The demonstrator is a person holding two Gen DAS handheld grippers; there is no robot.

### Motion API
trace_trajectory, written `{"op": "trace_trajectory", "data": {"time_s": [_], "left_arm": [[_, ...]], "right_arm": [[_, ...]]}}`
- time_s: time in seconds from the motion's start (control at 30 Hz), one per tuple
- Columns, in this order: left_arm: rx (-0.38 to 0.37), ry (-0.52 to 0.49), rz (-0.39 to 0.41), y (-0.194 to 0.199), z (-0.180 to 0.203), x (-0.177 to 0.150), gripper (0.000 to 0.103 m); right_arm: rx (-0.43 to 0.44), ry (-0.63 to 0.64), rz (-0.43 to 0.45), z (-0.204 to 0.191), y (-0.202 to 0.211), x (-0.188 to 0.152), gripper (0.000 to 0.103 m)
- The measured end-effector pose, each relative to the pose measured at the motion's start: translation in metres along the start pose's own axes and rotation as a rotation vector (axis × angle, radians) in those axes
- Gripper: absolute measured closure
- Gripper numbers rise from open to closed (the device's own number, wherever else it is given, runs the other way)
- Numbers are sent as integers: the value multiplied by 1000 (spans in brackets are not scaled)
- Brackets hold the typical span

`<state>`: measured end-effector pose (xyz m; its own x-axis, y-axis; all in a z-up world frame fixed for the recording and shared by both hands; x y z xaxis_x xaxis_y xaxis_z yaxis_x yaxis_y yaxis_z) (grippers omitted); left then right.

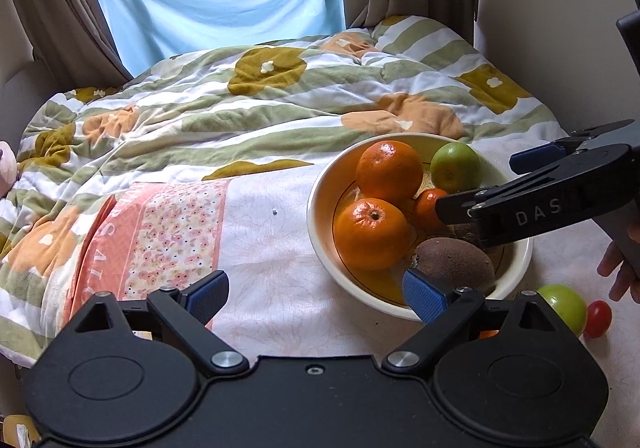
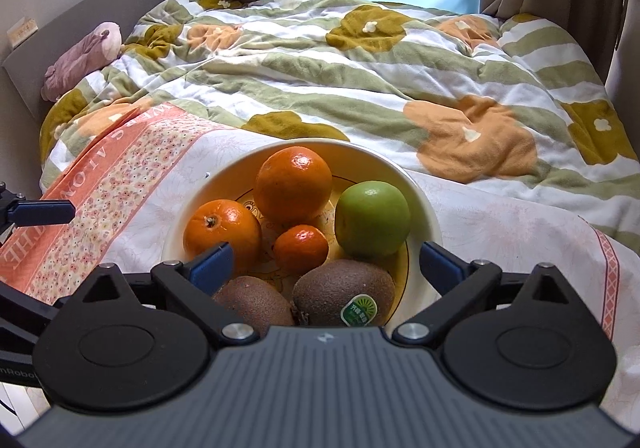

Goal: Organize fruits
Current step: 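Lower the mandarin into the bowl and open the right gripper, then move both grippers back toward the red tomatoes on the cloth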

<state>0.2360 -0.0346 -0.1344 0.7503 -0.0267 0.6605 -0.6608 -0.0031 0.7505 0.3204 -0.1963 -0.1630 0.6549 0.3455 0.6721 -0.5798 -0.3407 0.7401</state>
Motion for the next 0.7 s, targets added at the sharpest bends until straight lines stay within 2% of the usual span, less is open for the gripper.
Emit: {"op": "trace_trajectory", "data": {"time_s": [0.4, 0.7], "left_arm": [[-15, -6, 38, 24, -10, 9, 7], [-64, -13, 116, 74, -24, 21, 7]], "right_arm": [[-56, 2, 39, -6, 39, 6, 0], [-157, -56, 76, -21, 104, 4, 0]]}}
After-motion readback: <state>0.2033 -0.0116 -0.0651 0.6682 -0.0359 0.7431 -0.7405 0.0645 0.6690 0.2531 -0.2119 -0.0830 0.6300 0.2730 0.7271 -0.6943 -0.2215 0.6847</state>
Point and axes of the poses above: each gripper's, at about its wrist camera, not at the fingertips, and y roughly against the way its jaws point, z to its right, x to its top, the point moved 5 cm from there along -y, roughly the way its jaws point, and after that the axes turned 10 degrees about y, right-handed, at the moved point
